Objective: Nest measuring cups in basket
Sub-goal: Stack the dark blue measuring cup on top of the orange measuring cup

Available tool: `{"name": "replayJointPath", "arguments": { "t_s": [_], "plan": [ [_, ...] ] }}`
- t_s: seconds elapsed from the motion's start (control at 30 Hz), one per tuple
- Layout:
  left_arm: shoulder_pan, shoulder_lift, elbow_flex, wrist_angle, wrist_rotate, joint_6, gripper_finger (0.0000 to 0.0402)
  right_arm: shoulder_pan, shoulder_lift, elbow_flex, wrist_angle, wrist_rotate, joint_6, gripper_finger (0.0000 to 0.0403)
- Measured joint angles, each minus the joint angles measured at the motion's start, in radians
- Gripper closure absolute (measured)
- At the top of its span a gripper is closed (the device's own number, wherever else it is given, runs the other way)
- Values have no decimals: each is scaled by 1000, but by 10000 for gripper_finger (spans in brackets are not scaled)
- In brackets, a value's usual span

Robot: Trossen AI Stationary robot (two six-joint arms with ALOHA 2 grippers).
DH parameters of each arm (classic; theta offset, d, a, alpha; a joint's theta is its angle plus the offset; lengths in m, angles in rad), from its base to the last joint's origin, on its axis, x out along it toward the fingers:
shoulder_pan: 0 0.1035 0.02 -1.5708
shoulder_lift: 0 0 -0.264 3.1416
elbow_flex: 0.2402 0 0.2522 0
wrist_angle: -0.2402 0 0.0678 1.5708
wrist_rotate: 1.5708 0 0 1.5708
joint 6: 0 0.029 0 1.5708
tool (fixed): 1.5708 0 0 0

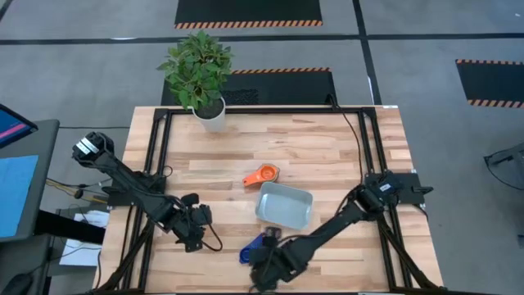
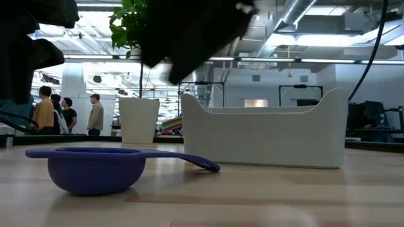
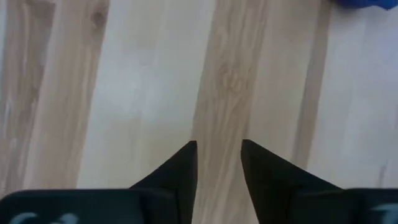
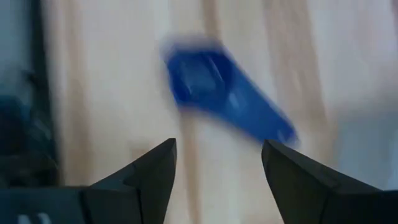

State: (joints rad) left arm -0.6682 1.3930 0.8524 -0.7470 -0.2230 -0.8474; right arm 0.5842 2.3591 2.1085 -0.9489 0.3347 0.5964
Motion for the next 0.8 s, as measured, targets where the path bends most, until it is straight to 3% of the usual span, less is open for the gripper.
{"name": "replayJointPath", "arguments": {
  "t_s": [0.2,0.33,0.53,0.7,0.8],
  "plan": [
    [0,0,0,-3,-35,15,278,-38,33,0,17,-126,-275,167],
    [1,0,0,-3,-48,14,278,-72,30,0,-12,-129,-381,176],
    [1,0,0,-6,-51,14,278,-125,28,7,-20,-137,-492,181],
    [1,0,0,-6,-51,14,278,-149,23,9,-24,-279,-554,181],
    [1,0,0,-6,-52,14,278,-149,23,8,-10,-309,-559,179]
  ]
}}
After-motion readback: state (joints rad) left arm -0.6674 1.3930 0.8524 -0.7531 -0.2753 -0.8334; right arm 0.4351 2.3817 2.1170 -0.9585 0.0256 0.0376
